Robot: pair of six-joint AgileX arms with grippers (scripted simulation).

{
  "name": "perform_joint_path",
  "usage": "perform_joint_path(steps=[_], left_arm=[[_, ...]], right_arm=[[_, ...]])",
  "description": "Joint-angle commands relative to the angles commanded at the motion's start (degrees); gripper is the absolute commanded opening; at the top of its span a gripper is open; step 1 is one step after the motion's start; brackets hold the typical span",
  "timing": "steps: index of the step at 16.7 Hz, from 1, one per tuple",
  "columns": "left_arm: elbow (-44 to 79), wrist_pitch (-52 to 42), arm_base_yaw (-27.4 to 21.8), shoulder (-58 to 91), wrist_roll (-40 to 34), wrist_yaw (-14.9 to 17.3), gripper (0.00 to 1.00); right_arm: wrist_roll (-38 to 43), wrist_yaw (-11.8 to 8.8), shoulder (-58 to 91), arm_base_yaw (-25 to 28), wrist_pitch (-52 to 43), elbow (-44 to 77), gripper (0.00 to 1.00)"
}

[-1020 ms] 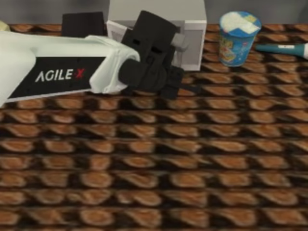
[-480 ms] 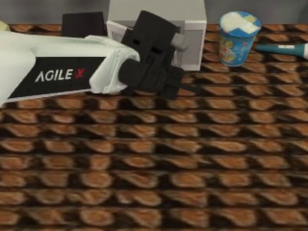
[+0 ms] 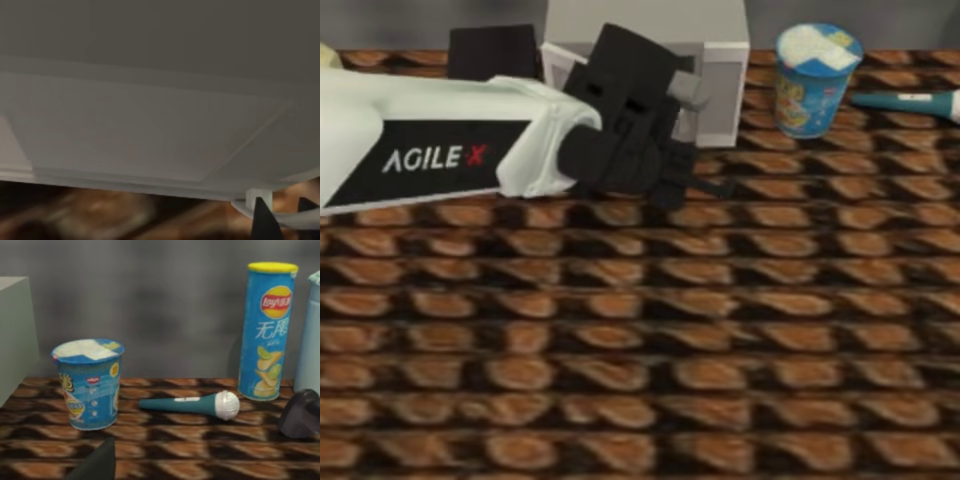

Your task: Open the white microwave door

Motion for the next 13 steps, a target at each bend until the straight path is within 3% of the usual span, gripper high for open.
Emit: perform_joint_path(steps=[13], left_arm=[[-0.9,0.3,0.5,-0.5,1.1,0.7,0.0]], right_arm=[[0.0,0.0,0.0,0.0,0.0,0.0,1.0]])
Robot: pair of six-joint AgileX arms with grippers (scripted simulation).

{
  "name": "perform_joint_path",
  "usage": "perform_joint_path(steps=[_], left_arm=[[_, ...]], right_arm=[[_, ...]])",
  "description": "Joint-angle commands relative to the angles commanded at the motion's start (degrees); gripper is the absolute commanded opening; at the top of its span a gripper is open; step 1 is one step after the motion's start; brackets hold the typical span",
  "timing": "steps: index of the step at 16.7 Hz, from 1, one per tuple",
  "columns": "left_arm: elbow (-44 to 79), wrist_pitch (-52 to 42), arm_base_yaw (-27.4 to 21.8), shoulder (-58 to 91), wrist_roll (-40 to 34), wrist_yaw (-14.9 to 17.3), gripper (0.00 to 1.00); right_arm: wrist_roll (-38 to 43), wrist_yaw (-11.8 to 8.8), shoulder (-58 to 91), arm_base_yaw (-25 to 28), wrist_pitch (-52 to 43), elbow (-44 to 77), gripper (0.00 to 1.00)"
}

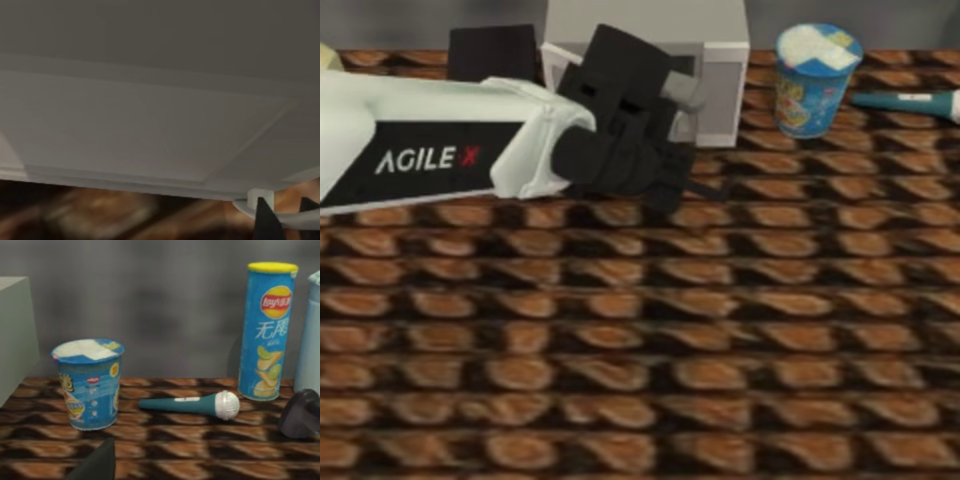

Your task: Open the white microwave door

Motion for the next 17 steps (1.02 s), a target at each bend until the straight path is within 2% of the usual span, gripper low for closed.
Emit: perform_joint_path(steps=[13,17], left_arm=[[0.0,0.0,0.0,0.0,0.0,0.0,0.0],[-0.9,0.2,0.1,-0.5,1.0,1.3,0.0]], right_arm=[[0.0,0.0,0.0,0.0,0.0,0.0,1.0],[0.0,0.0,0.0,0.0,0.0,0.0,1.0]])
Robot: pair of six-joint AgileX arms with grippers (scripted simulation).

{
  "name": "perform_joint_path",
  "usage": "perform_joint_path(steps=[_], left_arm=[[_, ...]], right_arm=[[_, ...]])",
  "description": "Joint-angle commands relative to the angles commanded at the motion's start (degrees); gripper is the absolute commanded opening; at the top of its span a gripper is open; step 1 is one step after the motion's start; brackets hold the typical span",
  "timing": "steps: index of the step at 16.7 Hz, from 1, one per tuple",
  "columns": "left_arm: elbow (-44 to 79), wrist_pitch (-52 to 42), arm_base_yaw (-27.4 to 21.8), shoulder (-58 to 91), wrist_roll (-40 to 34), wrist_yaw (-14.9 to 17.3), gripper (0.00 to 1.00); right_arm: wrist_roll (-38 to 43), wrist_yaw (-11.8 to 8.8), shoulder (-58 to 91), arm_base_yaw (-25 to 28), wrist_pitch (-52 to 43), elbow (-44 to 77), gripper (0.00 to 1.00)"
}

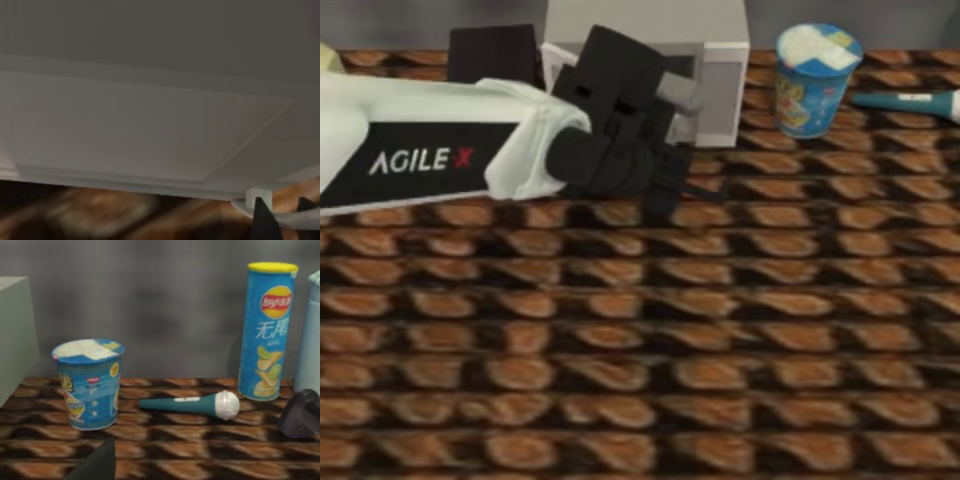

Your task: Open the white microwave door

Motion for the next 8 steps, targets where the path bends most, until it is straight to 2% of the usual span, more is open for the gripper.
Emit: perform_joint_path(steps=[4,8], left_arm=[[-1.5,0.6,1.0,-1.1,2.1,1.4,0.0],[-1.5,0.6,1.0,-1.1,2.1,1.4,0.0]], right_arm=[[0.0,0.0,0.0,0.0,0.0,0.0,1.0],[0.0,0.0,0.0,0.0,0.0,0.0,1.0]])
